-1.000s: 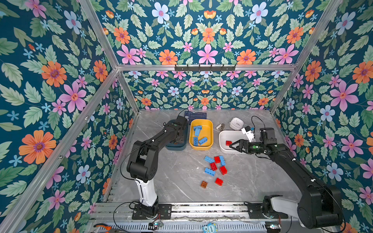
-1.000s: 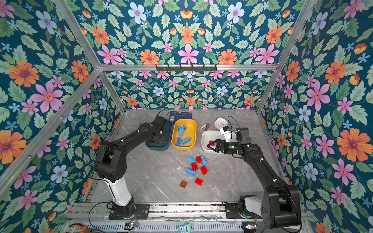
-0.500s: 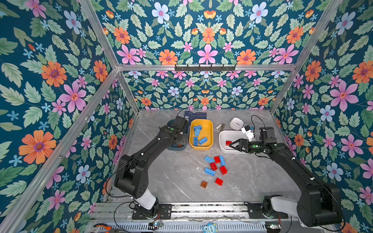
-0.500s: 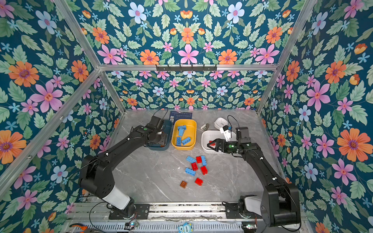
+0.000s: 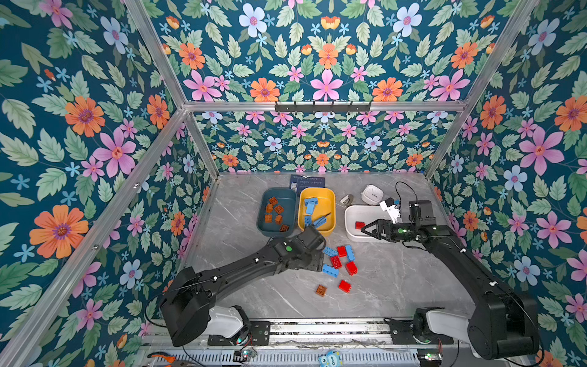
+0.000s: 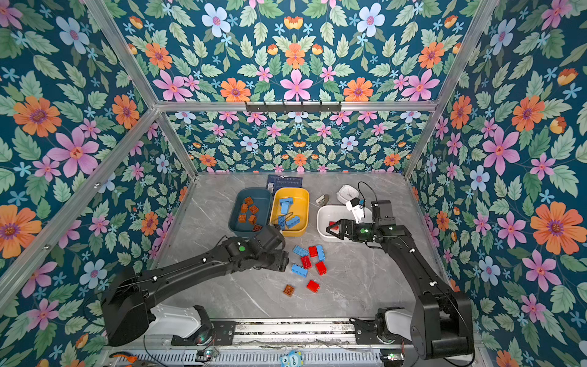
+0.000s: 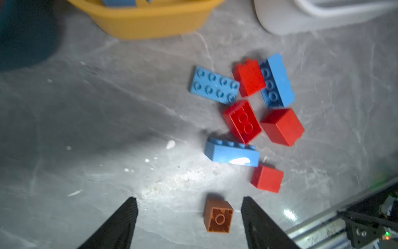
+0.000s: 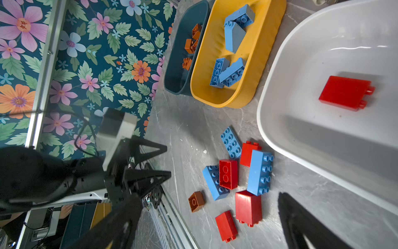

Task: Sort the legos into containers by color
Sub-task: Pick up the lego from the middle-left of the table.

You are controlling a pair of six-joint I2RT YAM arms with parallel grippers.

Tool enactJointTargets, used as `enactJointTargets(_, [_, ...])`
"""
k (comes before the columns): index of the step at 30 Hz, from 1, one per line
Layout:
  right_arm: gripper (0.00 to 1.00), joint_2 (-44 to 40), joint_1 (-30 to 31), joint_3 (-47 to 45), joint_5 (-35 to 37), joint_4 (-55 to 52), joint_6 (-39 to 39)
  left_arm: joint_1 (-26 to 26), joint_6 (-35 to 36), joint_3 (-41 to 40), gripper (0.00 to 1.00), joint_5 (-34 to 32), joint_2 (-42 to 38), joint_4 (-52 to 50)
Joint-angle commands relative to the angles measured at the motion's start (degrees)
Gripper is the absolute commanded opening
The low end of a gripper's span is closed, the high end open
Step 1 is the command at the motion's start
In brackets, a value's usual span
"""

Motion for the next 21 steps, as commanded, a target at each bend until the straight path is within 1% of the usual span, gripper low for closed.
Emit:
enactJointTargets(1, [0.99, -0.7, 0.0, -1.3, -2.3, -0.2, -0.1, -3.7, -6.4, -1.2, 0.79, -0.8, 1.2, 3.2])
enactJointTargets(5, [0.99, -2.0, 0.0, -3.5, -2.8, 0.6, 0.8, -7.7, -8.5, -2.5, 0.79, -1.1, 4.5, 5.4])
enactJointTargets(10, [0.99, -3.3, 0.0, -6.0, -3.0, 1.1, 1.6, -11.1, -9.5, -2.7, 0.77, -1.9, 9.9, 5.7])
enactJointTargets(17, [0.99, -4.6, 0.0, -7.5, -2.3, 0.5, 1.4, -12.9, -10.1, -4.8, 0.66, -0.9, 13.1, 6.7])
enactJointTargets(21, [0.99, -4.7, 0.0, -7.4, -2.3, 0.2, 1.3, -13.2, -9.8, -4.9, 0.55, -1.3, 14.2, 5.8])
